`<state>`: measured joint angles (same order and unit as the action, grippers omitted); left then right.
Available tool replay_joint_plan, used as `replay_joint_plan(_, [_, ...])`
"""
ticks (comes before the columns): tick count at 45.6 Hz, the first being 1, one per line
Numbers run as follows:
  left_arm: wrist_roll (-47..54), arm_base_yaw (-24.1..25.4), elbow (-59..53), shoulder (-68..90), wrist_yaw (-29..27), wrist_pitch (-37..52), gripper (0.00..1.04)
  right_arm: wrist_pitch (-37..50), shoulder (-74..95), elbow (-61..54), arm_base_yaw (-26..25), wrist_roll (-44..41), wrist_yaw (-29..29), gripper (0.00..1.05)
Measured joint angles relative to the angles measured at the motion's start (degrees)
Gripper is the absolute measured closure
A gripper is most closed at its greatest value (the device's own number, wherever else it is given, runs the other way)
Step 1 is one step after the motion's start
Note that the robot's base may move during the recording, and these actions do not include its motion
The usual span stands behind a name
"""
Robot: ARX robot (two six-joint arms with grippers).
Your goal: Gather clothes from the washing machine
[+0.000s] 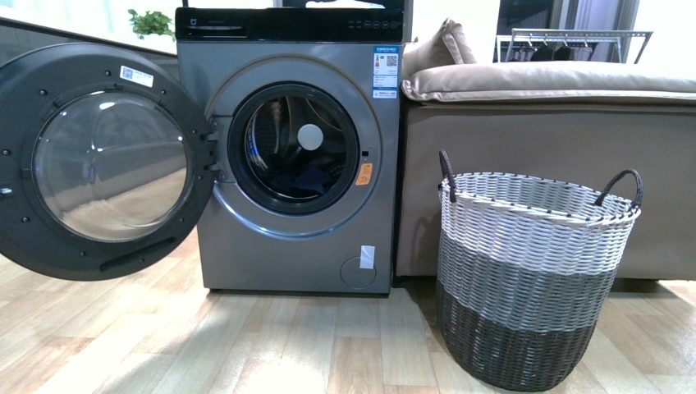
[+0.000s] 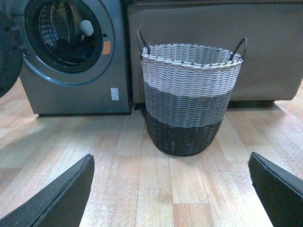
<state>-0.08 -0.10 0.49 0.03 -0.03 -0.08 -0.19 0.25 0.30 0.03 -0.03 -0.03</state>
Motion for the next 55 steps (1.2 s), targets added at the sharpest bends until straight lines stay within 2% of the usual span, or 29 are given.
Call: replay_joint_plan(55, [0.0, 0.0, 0.0, 0.1, 0.0, 0.0, 0.06, 0.0, 0.0, 0.0, 0.0, 0.0, 0.1, 0.07])
